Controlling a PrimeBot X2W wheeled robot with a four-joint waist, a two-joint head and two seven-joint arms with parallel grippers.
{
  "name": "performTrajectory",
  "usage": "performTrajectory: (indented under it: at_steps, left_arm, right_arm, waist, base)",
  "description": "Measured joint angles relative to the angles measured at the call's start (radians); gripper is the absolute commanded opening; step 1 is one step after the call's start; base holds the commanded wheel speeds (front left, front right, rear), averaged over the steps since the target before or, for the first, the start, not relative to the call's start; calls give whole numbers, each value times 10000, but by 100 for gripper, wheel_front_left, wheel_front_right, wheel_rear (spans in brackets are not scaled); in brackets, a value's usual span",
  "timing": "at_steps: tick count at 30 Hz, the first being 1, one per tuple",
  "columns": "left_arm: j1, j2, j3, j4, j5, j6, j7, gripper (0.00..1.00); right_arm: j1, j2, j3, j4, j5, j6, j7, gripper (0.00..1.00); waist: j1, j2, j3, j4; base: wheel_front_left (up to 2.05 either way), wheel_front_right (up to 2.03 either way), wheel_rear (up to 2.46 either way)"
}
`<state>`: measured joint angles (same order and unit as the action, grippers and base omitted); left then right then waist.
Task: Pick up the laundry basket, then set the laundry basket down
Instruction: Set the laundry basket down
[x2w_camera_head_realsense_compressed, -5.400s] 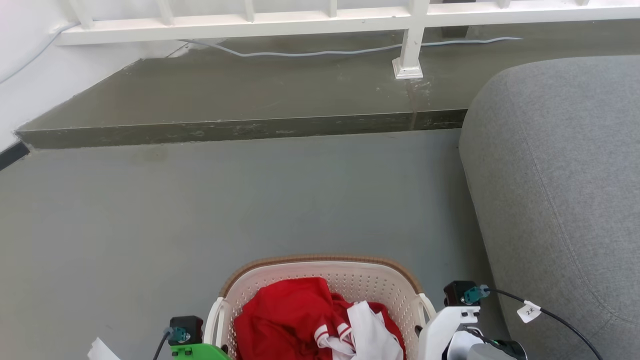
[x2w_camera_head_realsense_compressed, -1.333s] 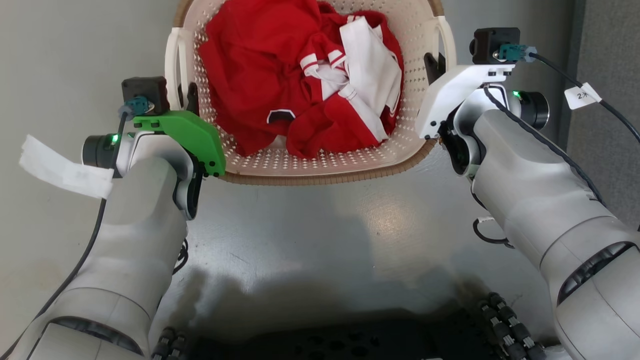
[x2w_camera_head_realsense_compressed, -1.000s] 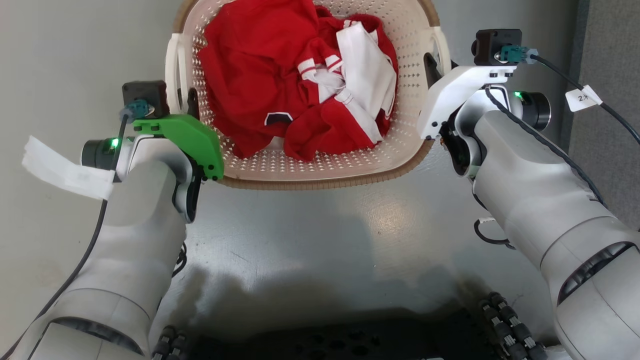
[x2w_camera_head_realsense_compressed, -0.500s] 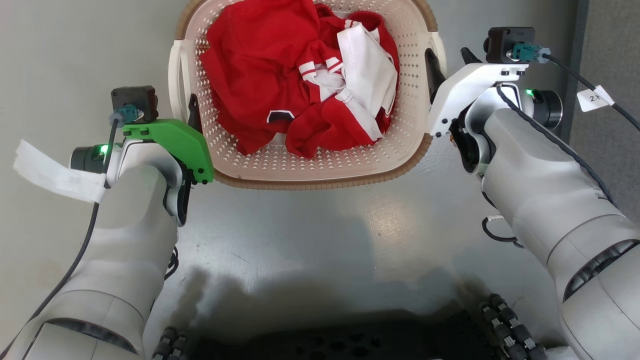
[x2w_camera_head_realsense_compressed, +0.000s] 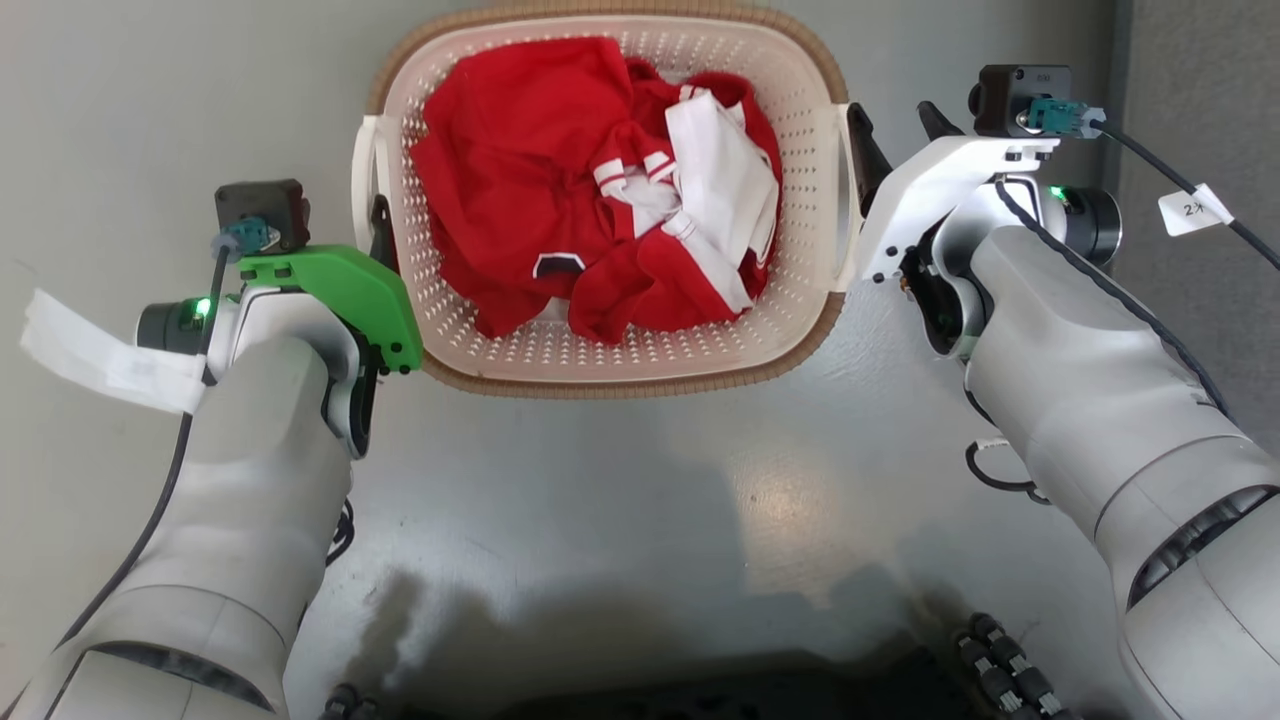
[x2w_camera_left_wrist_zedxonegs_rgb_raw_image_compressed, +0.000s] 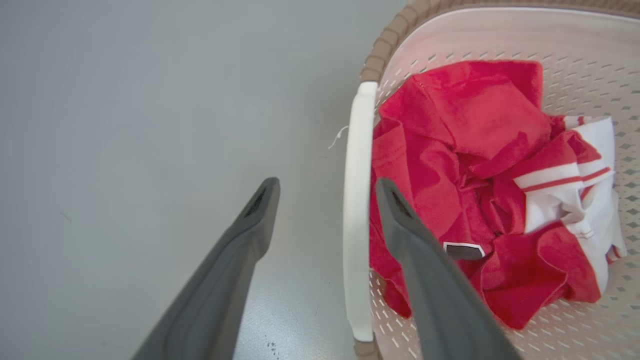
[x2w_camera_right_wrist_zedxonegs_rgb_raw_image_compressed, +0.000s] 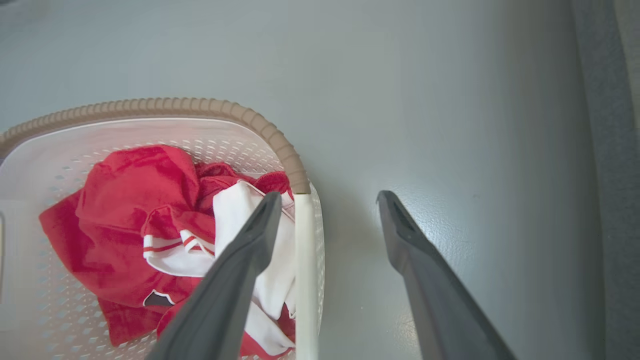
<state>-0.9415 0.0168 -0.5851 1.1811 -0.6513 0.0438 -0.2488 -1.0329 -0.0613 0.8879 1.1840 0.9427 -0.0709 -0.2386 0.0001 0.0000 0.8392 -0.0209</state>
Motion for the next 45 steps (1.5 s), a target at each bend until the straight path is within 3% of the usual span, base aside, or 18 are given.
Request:
performTrajectory:
  at_steps: [12, 22, 35, 45]
  left_arm:
    - [455, 69, 307, -905, 35, -8, -27, 100]
    - [1337, 523, 897, -2947, 660, 107, -29, 100]
    - [3223, 767, 2011, -5716, 1651, 374, -29, 100]
    - [5573, 884, 2869, -7432, 2236, 533, -29, 100]
  right_arm:
    - [315, -8, -117, -211, -102, 167, -88, 100]
    - [487, -499, -1287, -2174, -982, 61, -132, 100]
    - [2577, -943, -3009, -4646, -2376, -276, -132, 100]
    - [5065, -878, -3990, -6305, -3398, -380, -134, 100]
  waist:
    - [0, 0, -917, -83]
    - [0, 0, -2136, -151]
    - [-1, 0, -3940, -202]
    - [-1, 0, -5506, -269]
  base:
    - [0, 0, 0]
    - [0, 0, 0]
    - [0, 0, 0]
    - [0, 0, 0]
